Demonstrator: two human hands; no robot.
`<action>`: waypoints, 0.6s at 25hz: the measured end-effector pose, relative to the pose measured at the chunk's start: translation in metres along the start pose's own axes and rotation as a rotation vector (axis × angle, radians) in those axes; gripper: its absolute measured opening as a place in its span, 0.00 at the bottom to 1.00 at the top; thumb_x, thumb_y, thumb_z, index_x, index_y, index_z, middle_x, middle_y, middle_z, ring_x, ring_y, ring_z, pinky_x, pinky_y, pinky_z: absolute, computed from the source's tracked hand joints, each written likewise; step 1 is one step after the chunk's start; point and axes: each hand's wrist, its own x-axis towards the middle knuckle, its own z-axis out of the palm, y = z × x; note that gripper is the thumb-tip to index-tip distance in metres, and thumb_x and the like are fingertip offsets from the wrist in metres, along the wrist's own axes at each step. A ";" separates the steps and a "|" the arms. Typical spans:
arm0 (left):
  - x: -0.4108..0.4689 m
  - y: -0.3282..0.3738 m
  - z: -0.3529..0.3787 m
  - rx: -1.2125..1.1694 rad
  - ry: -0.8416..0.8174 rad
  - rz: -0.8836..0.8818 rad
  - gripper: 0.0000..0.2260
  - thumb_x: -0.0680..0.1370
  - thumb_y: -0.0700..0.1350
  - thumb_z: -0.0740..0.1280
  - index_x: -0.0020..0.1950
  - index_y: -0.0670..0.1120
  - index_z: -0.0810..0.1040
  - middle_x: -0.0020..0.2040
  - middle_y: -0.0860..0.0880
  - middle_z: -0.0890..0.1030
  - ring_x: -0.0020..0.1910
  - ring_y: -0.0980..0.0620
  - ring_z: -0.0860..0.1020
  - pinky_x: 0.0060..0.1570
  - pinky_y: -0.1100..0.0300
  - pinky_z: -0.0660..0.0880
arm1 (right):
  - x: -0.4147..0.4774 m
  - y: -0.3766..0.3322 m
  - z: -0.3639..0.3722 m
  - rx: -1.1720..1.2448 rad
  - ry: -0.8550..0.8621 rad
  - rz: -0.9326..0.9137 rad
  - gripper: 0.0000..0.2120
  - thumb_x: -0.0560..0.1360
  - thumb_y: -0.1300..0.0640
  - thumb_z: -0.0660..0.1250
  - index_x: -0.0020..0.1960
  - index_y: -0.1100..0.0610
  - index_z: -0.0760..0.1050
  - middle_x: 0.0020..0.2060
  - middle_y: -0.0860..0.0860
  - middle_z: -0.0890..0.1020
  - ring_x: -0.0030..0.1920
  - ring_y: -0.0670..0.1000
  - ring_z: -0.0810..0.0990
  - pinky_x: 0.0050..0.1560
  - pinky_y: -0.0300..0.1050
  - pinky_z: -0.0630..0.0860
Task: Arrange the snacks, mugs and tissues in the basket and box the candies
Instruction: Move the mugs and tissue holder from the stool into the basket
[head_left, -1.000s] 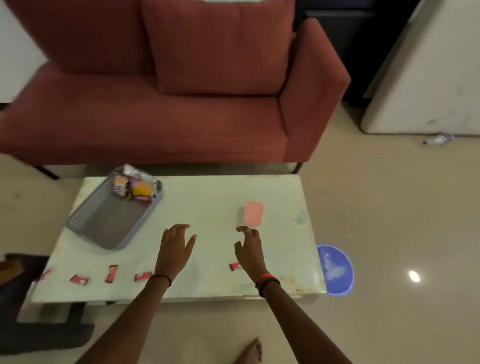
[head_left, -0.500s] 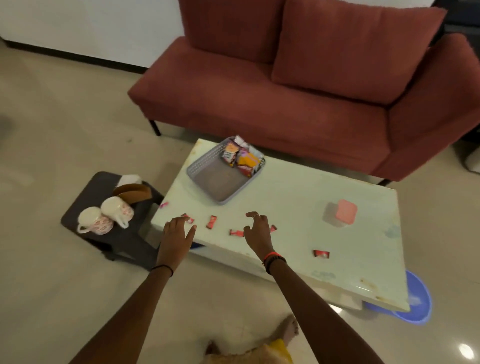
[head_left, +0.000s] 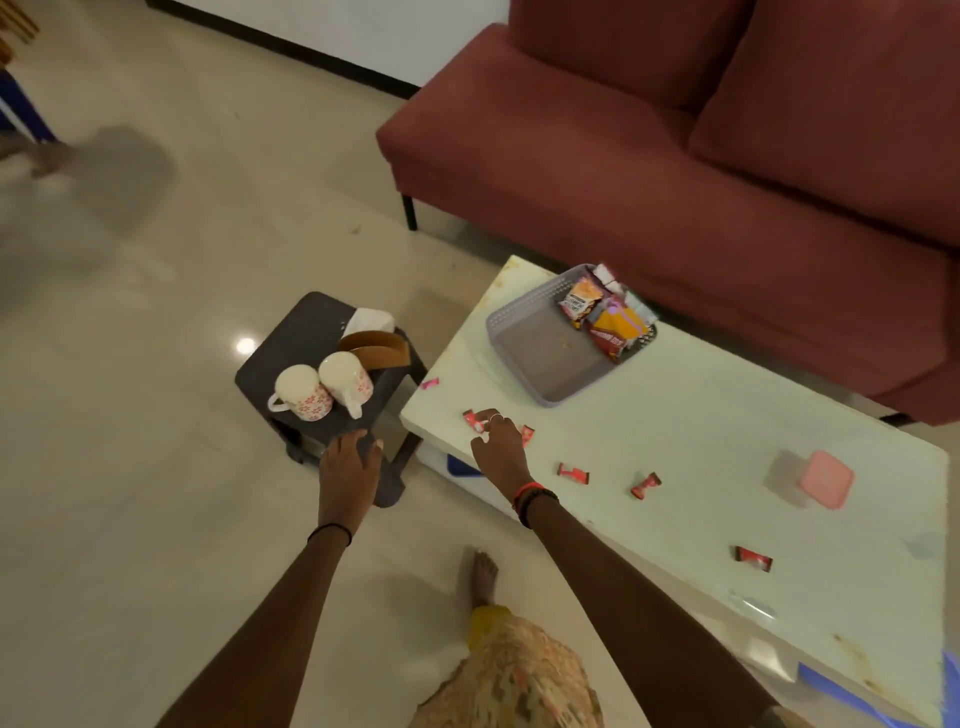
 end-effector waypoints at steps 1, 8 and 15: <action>0.012 -0.009 -0.004 -0.012 0.020 -0.047 0.18 0.79 0.47 0.62 0.65 0.39 0.71 0.64 0.38 0.74 0.64 0.40 0.70 0.62 0.46 0.68 | 0.012 -0.009 0.012 -0.014 -0.019 -0.007 0.19 0.73 0.69 0.59 0.64 0.59 0.70 0.62 0.58 0.74 0.61 0.57 0.73 0.55 0.42 0.69; 0.098 -0.048 -0.019 -0.182 0.190 -0.319 0.17 0.78 0.45 0.62 0.64 0.39 0.72 0.62 0.36 0.74 0.62 0.39 0.71 0.62 0.43 0.70 | 0.093 -0.057 0.083 -0.182 -0.112 -0.099 0.18 0.79 0.61 0.59 0.68 0.63 0.67 0.67 0.58 0.72 0.68 0.57 0.70 0.70 0.44 0.65; 0.173 -0.091 -0.025 -0.114 0.184 -0.371 0.30 0.71 0.43 0.72 0.69 0.39 0.64 0.67 0.36 0.69 0.68 0.40 0.68 0.65 0.42 0.70 | 0.163 -0.105 0.145 -0.191 -0.224 -0.092 0.21 0.77 0.57 0.65 0.68 0.59 0.66 0.64 0.58 0.75 0.64 0.58 0.74 0.67 0.51 0.71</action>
